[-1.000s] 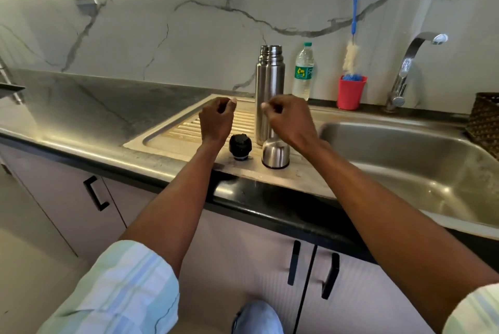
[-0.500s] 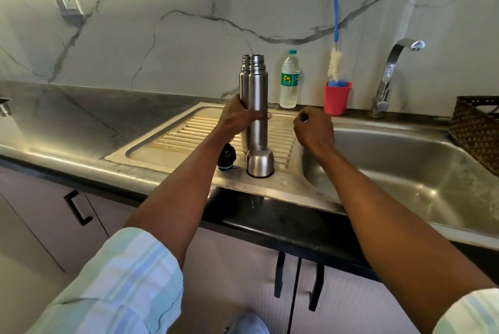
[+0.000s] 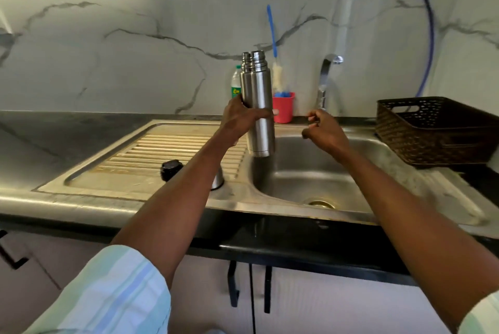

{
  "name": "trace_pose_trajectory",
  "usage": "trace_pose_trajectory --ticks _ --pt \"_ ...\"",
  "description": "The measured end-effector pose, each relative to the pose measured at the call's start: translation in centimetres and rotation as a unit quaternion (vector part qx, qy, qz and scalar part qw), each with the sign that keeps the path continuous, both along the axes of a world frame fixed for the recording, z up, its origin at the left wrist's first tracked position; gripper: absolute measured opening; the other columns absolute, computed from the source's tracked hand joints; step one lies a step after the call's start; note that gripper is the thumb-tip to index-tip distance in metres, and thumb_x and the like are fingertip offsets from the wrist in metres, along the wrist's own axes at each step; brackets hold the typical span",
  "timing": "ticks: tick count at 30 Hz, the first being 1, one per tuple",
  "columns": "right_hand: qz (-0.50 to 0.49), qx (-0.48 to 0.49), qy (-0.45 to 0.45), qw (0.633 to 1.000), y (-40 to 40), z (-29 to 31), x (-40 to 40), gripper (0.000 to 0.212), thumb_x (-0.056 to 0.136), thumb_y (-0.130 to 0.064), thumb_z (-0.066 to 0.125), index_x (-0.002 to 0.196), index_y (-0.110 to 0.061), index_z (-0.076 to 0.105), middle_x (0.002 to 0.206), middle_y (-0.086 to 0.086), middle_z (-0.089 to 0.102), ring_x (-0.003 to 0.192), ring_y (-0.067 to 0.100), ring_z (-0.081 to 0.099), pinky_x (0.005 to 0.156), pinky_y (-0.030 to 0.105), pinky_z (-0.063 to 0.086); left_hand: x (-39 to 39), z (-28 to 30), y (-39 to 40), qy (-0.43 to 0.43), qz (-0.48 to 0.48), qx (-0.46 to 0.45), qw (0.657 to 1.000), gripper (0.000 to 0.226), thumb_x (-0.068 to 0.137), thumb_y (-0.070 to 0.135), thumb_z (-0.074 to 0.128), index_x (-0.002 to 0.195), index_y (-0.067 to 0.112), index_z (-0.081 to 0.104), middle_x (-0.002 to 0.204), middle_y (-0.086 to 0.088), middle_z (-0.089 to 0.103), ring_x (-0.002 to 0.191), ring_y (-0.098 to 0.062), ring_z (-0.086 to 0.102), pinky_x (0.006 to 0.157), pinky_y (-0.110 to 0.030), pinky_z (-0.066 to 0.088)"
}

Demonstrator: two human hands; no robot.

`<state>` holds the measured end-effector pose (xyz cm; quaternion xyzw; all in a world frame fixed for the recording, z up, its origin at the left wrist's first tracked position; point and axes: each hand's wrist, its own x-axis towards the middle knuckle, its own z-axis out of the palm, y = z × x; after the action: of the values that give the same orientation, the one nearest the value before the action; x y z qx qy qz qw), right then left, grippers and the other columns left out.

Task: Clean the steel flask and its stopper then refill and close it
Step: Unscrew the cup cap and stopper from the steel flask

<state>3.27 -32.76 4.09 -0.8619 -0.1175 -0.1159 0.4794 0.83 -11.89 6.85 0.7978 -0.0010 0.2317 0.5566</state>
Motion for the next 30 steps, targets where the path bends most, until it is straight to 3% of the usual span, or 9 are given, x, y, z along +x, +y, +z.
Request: trace_pose_trajectory --ticks 5,10,12,15,20,22,24,27,30 --pt "0.074 -0.032 0.082 0.993 -7.5 -1.4 0.0 0.081 0.07 -0.027 0.085 0.141 -0.02 0.047 0.129 -0.001 0.056 0.114 0.015 0.055 0.095 0.029 0.044 1.4 -3.2 -6.9 0.047 -0.093 -0.104 0.989 0.074 0.058 0.032 0.093 0.122 0.016 0.06 0.109 -0.003 0.072 0.095 -0.018 0.071 0.084 -0.04 0.06" --pt "0.167 -0.005 0.136 0.977 -7.7 -2.5 0.2 0.084 0.06 -0.03 0.091 0.135 -0.026 0.053 0.122 -0.006 0.067 0.112 0.012 0.063 0.102 0.039 0.048 2.6 -5.2 -11.8 0.091 -0.109 -0.135 0.981 0.069 0.057 0.028 0.095 0.117 0.014 0.063 0.104 -0.007 0.074 0.09 -0.021 0.073 0.085 -0.04 0.06" --pt "0.145 0.01 0.124 0.982 -7.3 -2.9 0.2 0.083 0.063 -0.026 0.09 0.136 -0.022 0.052 0.117 -0.004 0.069 0.107 0.013 0.065 0.095 0.036 0.052 2.9 -5.4 -13.0 0.098 -0.116 -0.143 0.978 0.067 0.062 0.021 0.093 0.121 0.008 0.062 0.106 -0.009 0.073 0.09 -0.02 0.072 0.083 -0.035 0.06" --pt "0.091 0.035 0.078 0.992 -6.5 -3.3 0.2 0.063 0.072 -0.015 0.084 0.127 -0.012 0.055 0.101 -0.005 0.068 0.089 0.007 0.065 0.066 0.015 0.051 3.3 -5.7 -13.6 0.117 -0.12 -0.101 0.981 0.066 0.064 0.027 0.092 0.12 0.008 0.063 0.104 -0.007 0.073 0.087 -0.017 0.071 0.07 -0.026 0.058" --pt "0.028 0.067 0.031 0.997 -6.6 -4.1 0.5 0.084 0.061 -0.014 0.087 0.134 -0.01 0.046 0.115 0.003 0.063 0.1 0.018 0.063 0.081 0.028 0.053 3.7 -5.8 -12.2 0.186 -0.25 -0.077 0.947 0.073 0.061 0.027 0.09 0.126 0.005 0.063 0.108 -0.009 0.074 0.101 -0.022 0.071 0.095 -0.038 0.056" --pt "0.012 0.044 0.044 0.998 -7.0 -4.4 0.7 0.085 0.061 -0.014 0.086 0.135 -0.013 0.045 0.118 0.003 0.062 0.104 0.02 0.061 0.087 0.034 0.054 4.3 -5.9 -10.5 0.22 -0.319 -0.11 0.915 0.062 0.068 0.019 0.086 0.124 0.003 0.063 0.111 -0.011 0.074 0.105 -0.024 0.07 0.096 -0.039 0.055" --pt "-0.029 -0.017 0.05 0.998 -7.6 -4.5 0.9 0.085 0.062 -0.018 0.087 0.135 -0.012 0.044 0.121 0.006 0.059 0.104 0.021 0.059 0.086 0.033 0.051 5.2 -6.7 -9.0 0.222 -0.308 -0.123 0.917 0.039 0.079 0.013 0.08 0.115 0.007 0.066 0.104 -0.005 0.074 0.101 -0.02 0.068 0.09 -0.036 0.056" --pt "-0.075 -0.128 0.054 0.987 -8.9 -5.1 1.5 0.083 0.067 -0.021 0.086 0.136 -0.01 0.041 0.126 0.01 0.057 0.107 0.025 0.057 0.079 0.029 0.043 5.6 -8.9 -7.5 0.161 -0.156 0.054 0.973 0.021 0.083 0.013 0.077 0.1 0.014 0.065 0.085 0.001 0.069 0.08 -0.013 0.063 0.072 -0.029 0.052" --pt "-0.102 -0.209 0.066 0.97 -10.1 -5.9 2.0 0.081 0.066 -0.018 0.086 0.134 -0.01 0.042 0.127 0.013 0.056 0.109 0.029 0.057 0.08 0.031 0.044 6.4 -10.5 -6.3 0.097 -0.053 0.325 0.939 0.019 0.078 0.02 0.077 0.071 0.017 0.059 0.074 -0.002 0.061 0.074 -0.021 0.058 0.066 -0.03 0.039"
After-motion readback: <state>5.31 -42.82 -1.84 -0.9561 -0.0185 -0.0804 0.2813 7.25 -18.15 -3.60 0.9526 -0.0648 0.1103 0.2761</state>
